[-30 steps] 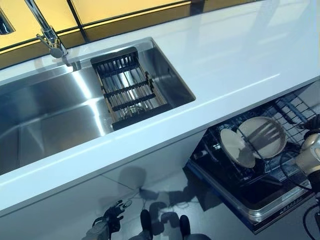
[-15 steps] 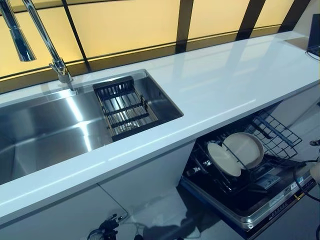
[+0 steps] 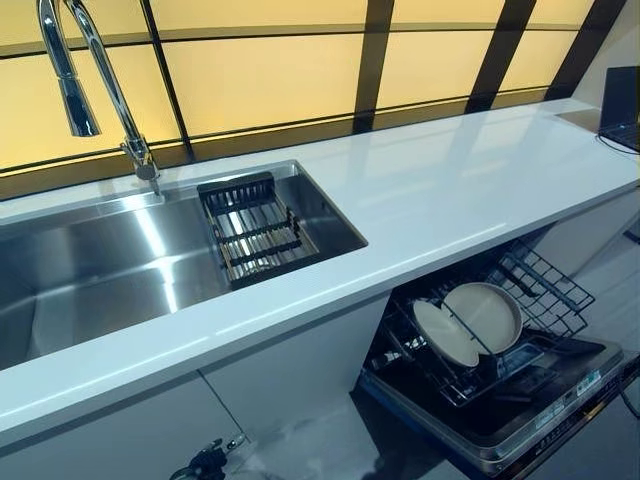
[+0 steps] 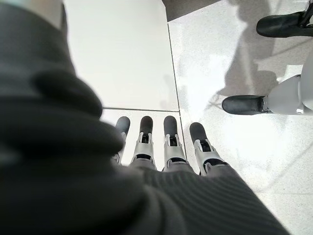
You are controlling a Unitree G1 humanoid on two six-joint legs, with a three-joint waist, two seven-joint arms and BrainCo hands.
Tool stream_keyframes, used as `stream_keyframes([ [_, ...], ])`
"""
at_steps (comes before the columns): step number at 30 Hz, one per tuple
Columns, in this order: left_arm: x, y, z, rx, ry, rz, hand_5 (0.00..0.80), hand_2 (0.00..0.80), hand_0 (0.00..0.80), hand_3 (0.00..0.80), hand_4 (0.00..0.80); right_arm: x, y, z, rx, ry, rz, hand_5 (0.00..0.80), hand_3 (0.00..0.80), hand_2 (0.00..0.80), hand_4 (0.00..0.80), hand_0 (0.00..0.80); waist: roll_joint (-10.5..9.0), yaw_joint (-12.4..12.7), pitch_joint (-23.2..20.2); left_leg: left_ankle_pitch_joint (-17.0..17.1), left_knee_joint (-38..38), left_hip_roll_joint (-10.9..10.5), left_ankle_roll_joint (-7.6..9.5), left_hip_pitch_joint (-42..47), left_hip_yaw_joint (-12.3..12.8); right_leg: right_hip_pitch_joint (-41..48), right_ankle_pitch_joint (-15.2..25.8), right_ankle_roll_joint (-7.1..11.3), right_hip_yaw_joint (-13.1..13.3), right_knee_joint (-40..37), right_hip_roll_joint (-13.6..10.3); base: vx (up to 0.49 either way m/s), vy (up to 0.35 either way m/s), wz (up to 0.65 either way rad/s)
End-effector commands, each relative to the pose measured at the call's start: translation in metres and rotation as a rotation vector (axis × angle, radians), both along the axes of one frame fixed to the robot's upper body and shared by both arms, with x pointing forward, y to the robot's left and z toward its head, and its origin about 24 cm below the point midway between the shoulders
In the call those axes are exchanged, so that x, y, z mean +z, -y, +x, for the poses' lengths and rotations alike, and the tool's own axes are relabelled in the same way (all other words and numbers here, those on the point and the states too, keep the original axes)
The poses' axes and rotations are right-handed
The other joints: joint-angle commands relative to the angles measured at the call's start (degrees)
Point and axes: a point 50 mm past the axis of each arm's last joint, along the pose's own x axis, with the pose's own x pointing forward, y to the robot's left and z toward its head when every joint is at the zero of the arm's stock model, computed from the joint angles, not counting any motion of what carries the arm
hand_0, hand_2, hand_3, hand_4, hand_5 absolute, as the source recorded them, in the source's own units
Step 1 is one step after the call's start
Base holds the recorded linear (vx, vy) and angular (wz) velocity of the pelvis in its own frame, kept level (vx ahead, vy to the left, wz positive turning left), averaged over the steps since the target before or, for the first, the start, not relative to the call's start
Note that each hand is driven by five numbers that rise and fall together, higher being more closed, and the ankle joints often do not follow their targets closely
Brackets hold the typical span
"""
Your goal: Take plates into dishwasher
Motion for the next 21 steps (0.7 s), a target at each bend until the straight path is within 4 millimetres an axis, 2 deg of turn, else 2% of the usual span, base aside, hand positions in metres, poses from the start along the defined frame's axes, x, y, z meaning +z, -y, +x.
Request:
stream_keyframes([
  [1, 0.003, -0.011, 0.006, 0.008, -0.004, 0.048, 0.0, 0.0, 0.0, 0.0, 0.0, -0.001, 0.008, -0.011, -0.049, 0.095, -0.007, 0.0, 0.0, 0.0, 0.0, 0.0, -0.56, 0.4, -0.5, -10.5, 0.3, -2.5, 4.35, 6.8, 1.3, -1.6, -0.7, 0.63, -0.2, 4.1, 3.2, -0.031, 0.1, -0.01],
  [3, 0.004, -0.015, 0.006, -0.01, -0.008, 0.068, 0.0, 0.0, 0.0, 0.0, 0.0, -0.017, 0.009, -0.024, -0.08, 0.1, 0.049, 0.0, 0.0, 0.0, 0.0, 0.0, -0.01, 0.1, 0.9, -10.3, 0.3, -2.7, 5.0, 7.0, 1.4, -3.3, -0.8, 1.01, 0.1, 6.8, 3.0, -0.05, 0.131, -0.01],
  [5, 0.005, -0.017, 0.007, -0.018, -0.013, 0.076, 0.0, 0.0, 0.0, 0.0, 0.0, -0.023, 0.01, -0.028, -0.089, 0.095, 0.065, 0.0, 0.0, 0.0, 0.0, 0.0, 0.15, -0.1, 1.6, -10.1, 0.3, -2.9, 5.17, 6.9, 1.8, -3.9, -0.1, 1.47, 0.7, 6.8, 3.0, -0.045, 0.11, -0.02],
  [8, 0.007, -0.021, 0.007, -0.028, -0.02, 0.098, 0.0, 0.0, 0.0, 0.0, 0.0, -0.036, 0.008, -0.035, -0.094, 0.103, 0.121, 0.0, 0.0, 0.0, 0.0, 0.0, 0.07, -0.3, 3.0, -9.6, 0.3, -3.1, 4.84, 6.3, 3.4, -5.3, 6.2, 3.79, 2.2, 1.3, 2.4, -0.072, 0.082, -0.17],
  [9, 0.008, -0.023, 0.009, -0.027, -0.015, 0.103, 0.0, 0.0, 0.0, 0.0, 0.0, -0.039, 0.006, -0.033, -0.089, 0.108, 0.134, 0.0, 0.0, 0.0, 0.0, 0.0, 0.15, -0.2, 3.4, -9.5, 0.3, -2.8, 4.72, 6.2, 3.9, -6.4, 6.6, 4.16, 2.3, 1.5, 2.5, -0.18, 0.021, -0.33],
  [10, 0.011, -0.027, 0.013, -0.011, 0.003, 0.117, 0.0, 0.0, 0.0, 0.0, 0.0, -0.044, 0.002, -0.029, -0.089, 0.116, 0.176, 0.0, 0.0, 0.0, 0.0, 0.0, 0.4, 0.0, 4.1, -9.2, 0.3, -2.1, 4.82, 5.6, 4.4, -8.0, 6.0, 4.42, 1.7, 4.0, 2.7, -0.197, -0.009, -0.46],
  [12, 0.016, -0.034, 0.02, 0.031, 0.025, 0.136, 0.0, 0.0, 0.0, 0.0, 0.0, -0.059, -0.006, -0.026, -0.085, 0.105, 0.232, 0.0, 0.0, 0.0, 0.0, 0.0, 1.06, 0.1, 4.1, -8.8, 0.3, -1.3, 5.5, 4.0, 3.9, -9.1, 3.8, 3.7, 0.5, 10.6, 2.1, -0.201, -0.037, -0.65],
  [15, 0.025, -0.049, 0.027, 0.095, 0.048, 0.16, 0.0, 0.0, 0.0, 0.0, 0.0, -0.085, -0.013, -0.037, -0.106, 0.087, 0.31, 0.0, 0.0, 0.0, 0.0, 0.0, 1.44, 1.5, 2.4, -8.1, 0.3, -1.4, 6.28, 0.9, 1.6, -6.3, 4.6, 2.28, -0.4, 12.2, -0.7, -0.146, -0.117, -0.56],
  [18, 0.028, -0.057, 0.029, 0.102, 0.052, 0.164, 0.0, 0.0, 0.0, 0.0, 0.0, -0.11, -0.019, -0.045, -0.15, 0.094, 0.431, 0.0, 0.0, 0.0, 0.0, 0.0, 1.24, 3.5, 1.4, -8.5, 2.8, -0.4, 6.42, -0.9, 0.7, -3.2, 7.2, 1.9, -1.8, 11.0, -5.0, -0.131, -0.211, -0.24],
  [19, 0.029, -0.058, 0.031, 0.101, 0.055, 0.162, 0.0, 0.0, 0.0, 0.0, 0.0, -0.115, -0.021, -0.045, -0.163, 0.108, 0.465, 0.0, 0.0, 0.0, 0.0, 0.0, 1.11, 3.8, 1.3, -8.7, 3.4, 0.0, 6.37, -1.5, 0.6, -2.3, 7.0, 1.95, -2.3, 9.8, -5.7, -0.225, -0.304, -0.41],
  [20, 0.031, -0.059, 0.034, 0.103, 0.058, 0.161, 0.0, 0.0, 0.0, 0.0, 0.0, -0.129, -0.031, -0.045, -0.189, 0.141, 0.554, 0.0, 0.0, 0.0, 0.0, 0.0, 0.79, 4.3, 1.7, -9.7, 5.6, 0.9, 6.46, -2.6, 0.2, -3.3, 8.1, 2.13, -1.1, 10.3, -6.7, -0.217, -0.317, -0.29],
  [21, 0.032, -0.06, 0.035, 0.1, 0.058, 0.162, 0.0, 0.0, 0.0, 0.0, 0.0, -0.137, -0.036, -0.046, -0.199, 0.146, 0.588, 0.0, 0.0, 0.0, 0.0, 0.0, 0.47, 4.5, 2.0, -9.8, 6.9, 1.7, 6.26, -3.3, 0.2, -3.9, 7.3, 2.23, -0.8, 11.5, -6.6, -0.298, -0.463, -0.07],
])
